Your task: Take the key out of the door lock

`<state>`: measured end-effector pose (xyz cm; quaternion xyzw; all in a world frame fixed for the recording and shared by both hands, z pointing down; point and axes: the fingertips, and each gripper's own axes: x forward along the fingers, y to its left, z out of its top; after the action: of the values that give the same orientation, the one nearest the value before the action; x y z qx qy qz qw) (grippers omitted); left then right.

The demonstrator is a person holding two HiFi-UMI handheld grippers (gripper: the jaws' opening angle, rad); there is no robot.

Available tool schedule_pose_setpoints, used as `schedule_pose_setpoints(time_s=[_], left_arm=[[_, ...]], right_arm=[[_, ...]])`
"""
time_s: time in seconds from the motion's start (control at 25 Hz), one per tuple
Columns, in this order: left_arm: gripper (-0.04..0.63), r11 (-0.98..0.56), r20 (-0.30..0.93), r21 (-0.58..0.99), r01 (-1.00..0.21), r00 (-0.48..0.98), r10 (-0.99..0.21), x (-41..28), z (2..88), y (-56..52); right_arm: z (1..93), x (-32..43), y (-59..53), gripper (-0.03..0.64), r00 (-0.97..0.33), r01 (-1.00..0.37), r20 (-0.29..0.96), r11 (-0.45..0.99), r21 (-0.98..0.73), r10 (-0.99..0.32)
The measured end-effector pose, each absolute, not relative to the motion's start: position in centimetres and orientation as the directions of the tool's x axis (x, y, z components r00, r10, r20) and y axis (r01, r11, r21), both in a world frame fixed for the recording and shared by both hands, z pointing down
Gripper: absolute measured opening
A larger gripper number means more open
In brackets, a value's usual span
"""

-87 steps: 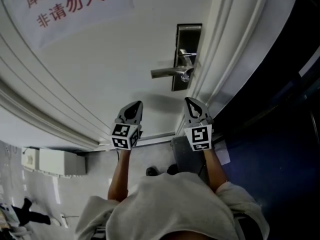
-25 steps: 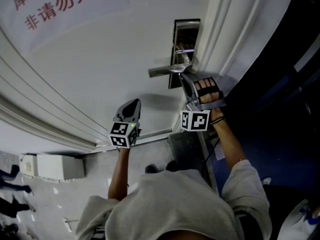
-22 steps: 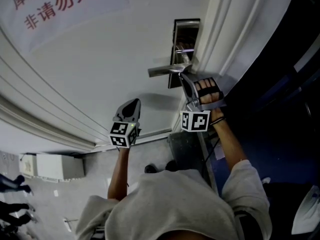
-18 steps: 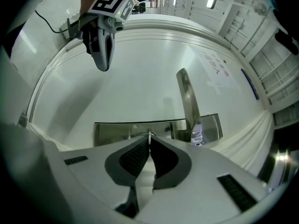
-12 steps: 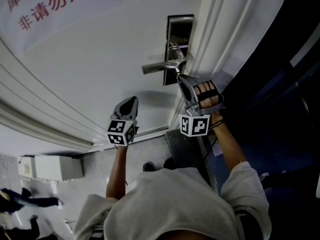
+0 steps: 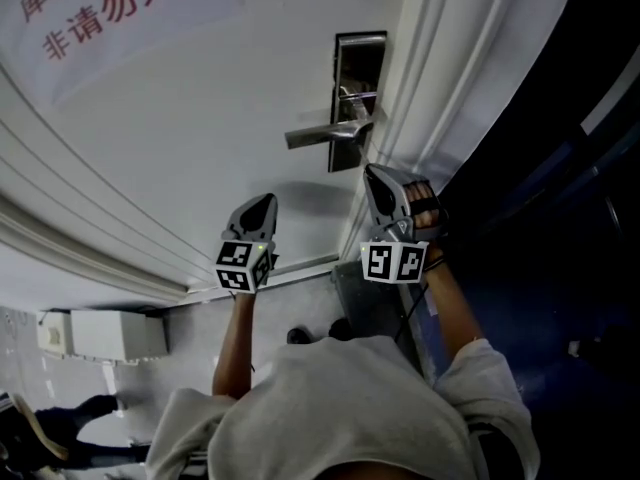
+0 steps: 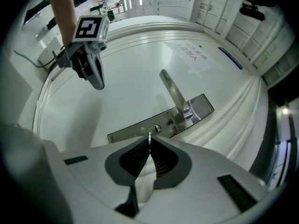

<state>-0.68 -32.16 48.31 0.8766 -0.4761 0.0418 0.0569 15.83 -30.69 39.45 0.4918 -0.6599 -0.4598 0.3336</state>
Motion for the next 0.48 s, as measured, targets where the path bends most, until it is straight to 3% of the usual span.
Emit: schedule_pose_setpoints(time_s=[0.24,0.48], left_arm=[[0.016,-0.528,0.123,0.057,-0.847,0.531,-0.839,-1.3,48.1,-32.1],[0.017,-0.516,0.119,0.06,-0.855,0.519,-0.847,-1.8,48.1,-32.0]], right_arm=[[40.1,16.7,-30.4,0.029,-0.313,-0.63,0.008,0.214,0.746,-0.95],[41.8,18.3,-30.1,0.029,-0.352,-0.88,0.013,0.336,0.336,-0.936]])
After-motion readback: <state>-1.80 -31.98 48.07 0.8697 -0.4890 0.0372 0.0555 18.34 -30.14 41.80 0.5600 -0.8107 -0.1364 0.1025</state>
